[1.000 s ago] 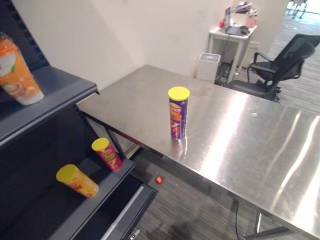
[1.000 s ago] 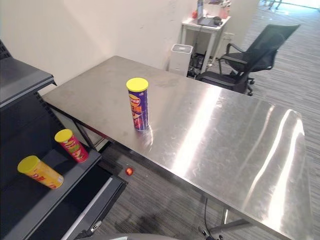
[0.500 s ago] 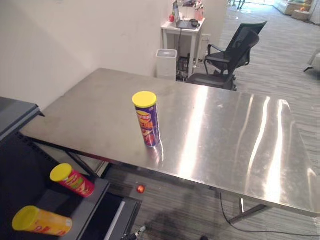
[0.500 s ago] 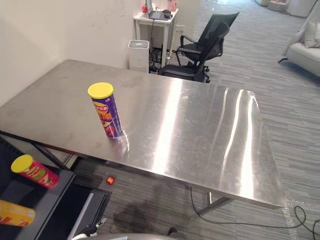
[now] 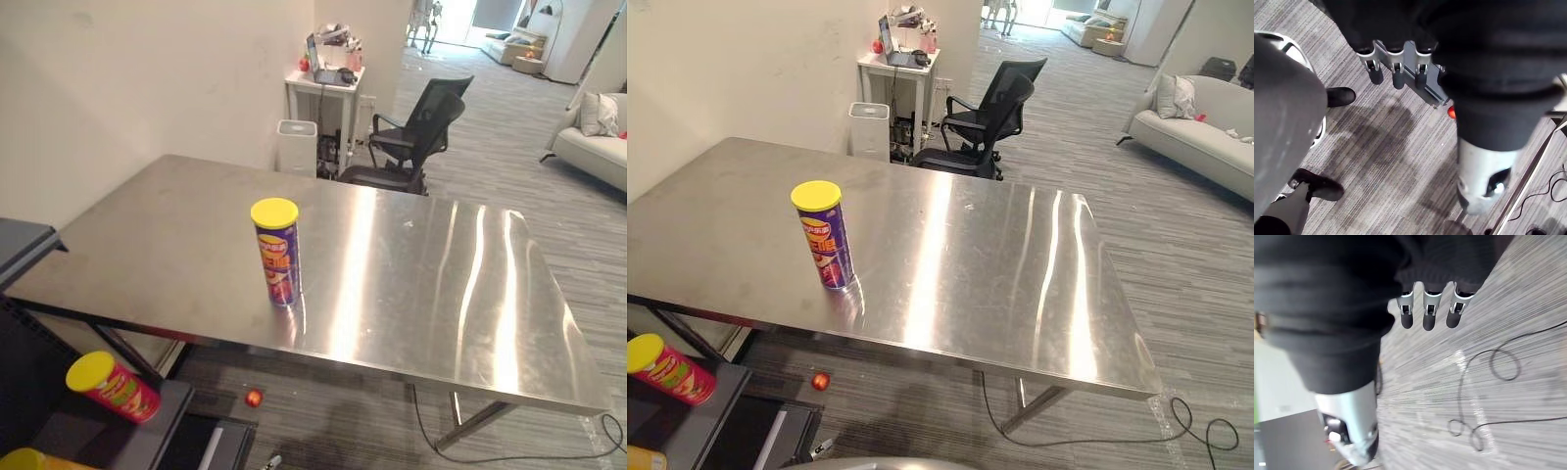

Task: Put the gum and the chips on the shelf.

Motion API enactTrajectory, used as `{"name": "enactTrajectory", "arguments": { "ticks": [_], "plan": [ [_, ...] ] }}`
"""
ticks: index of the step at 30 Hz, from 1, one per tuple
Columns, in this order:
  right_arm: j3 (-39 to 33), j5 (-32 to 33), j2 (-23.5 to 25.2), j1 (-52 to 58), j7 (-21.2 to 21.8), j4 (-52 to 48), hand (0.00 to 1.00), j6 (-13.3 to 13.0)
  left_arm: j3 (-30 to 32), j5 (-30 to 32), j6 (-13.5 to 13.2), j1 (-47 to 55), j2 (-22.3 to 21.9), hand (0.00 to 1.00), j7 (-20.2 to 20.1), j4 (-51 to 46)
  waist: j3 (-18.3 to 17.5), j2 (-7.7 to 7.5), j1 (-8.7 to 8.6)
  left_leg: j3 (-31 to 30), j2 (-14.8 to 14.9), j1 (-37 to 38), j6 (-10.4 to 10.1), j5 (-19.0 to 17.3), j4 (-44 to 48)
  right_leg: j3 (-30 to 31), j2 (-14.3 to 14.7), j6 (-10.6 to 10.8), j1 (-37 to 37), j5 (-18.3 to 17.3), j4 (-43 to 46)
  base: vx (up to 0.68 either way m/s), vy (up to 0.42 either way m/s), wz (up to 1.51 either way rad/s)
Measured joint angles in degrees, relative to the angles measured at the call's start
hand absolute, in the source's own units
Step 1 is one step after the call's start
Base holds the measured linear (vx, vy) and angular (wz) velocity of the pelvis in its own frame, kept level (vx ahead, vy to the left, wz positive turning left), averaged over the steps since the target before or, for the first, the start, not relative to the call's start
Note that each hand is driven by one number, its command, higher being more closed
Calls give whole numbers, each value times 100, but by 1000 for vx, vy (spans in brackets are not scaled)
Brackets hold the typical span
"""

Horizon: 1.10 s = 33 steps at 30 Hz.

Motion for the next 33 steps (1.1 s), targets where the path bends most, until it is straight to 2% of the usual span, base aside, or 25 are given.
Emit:
{"name": "enactTrajectory", "arguments": {
  "ticks": [2,6,10,12,14,15,17,18,19,20,21,26,28,33],
  "plan": [
    [-349,9,-254,-93,-19,-197,0,-80,0,0,-2,4,4,0,0,-1,0,-5,-1,-3,9,-4,2,-16,32,-64,-4,0,11,0,1,15,0,2],
    [-771,174,-830,-340,50,-568,0,-463,0,0,0,33,17,0,1,5,-8,-13,-11,-97,95,-104,23,-286,422,-149,-56,1,112,0,2,13,21,7],
    [-631,160,-1125,-648,527,-1216,0,-851,-14,3,0,111,55,0,4,-6,-35,-51,-3,-165,92,-198,60,-380,585,-227,-123,1,116,0,5,-6,35,8],
    [-174,153,-1231,-750,748,-1647,0,-986,-36,7,6,140,97,0,6,-4,-48,-57,3,-183,74,-206,67,-384,584,-239,-142,1,116,0,5,-14,27,5],
    [921,-217,-1363,-793,1115,-2443,0,-1118,-155,157,16,178,109,0,5,-14,-60,-47,4,-291,60,-234,70,-386,585,-245,-162,1,114,0,2,-14,16,7],
    [1214,-374,-1426,-805,1197,-2640,0,-1140,-207,230,20,176,112,0,5,-14,-69,-43,1,-310,58,-251,71,-386,590,-251,-172,1,112,0,-2,-10,14,17],
    [2102,-861,-1637,-897,1423,-3216,0,-1135,-366,245,38,162,97,0,-1,-43,-94,-33,19,-418,43,-324,83,-376,598,-285,-197,1,105,0,-40,-6,11,22],
    [2639,-1124,-1691,-1021,1629,-3541,0,-1117,-467,249,45,181,105,0,-1,-124,-173,10,32,-474,17,-387,92,-306,579,-325,-224,5,102,-3,-101,1,-1,27],
    [3058,-1516,-1689,-1205,1853,-3680,0,-1076,-526,354,37,204,100,0,1,-189,-187,-14,55,-555,-28,-423,99,-225,517,-394,-239,4,99,-3,-174,2,-2,30],
    [3256,-1663,-1687,-1283,1941,-3697,0,-1054,-553,418,37,204,102,0,1,-210,-198,-25,76,-614,-52,-464,102,-188,476,-424,-252,4,100,-4,-220,14,-15,50],
    [3741,-2000,-1684,-1461,2207,-3699,0,-889,-582,461,27,200,102,0,5,-264,-206,-39,119,-794,-122,-559,116,-65,368,-550,-299,3,99,-4,-344,8,-10,48],
    [4491,-2616,-1680,-1887,2797,-3479,0,-582,-695,651,-19,208,108,0,98,-363,-225,54,175,-1162,-183,-784,134,75,331,-723,-344,2,99,-4,-477,-5,-6,38],
    [4780,-2617,-1681,-2098,3139,-3403,0,-497,-696,682,-22,217,108,0,141,-380,-227,68,168,-1265,-224,-822,134,120,282,-803,-347,2,102,-4,-534,-31,-8,14],
    [5092,-2609,-1746,-2226,3586,-3322,0,-412,-686,691,-44,240,126,0,196,-412,-220,56,153,-1405,-307,-928,197,199,248,-872,-389,2,92,-5,-618,-67,-15,12]
  ]
}}
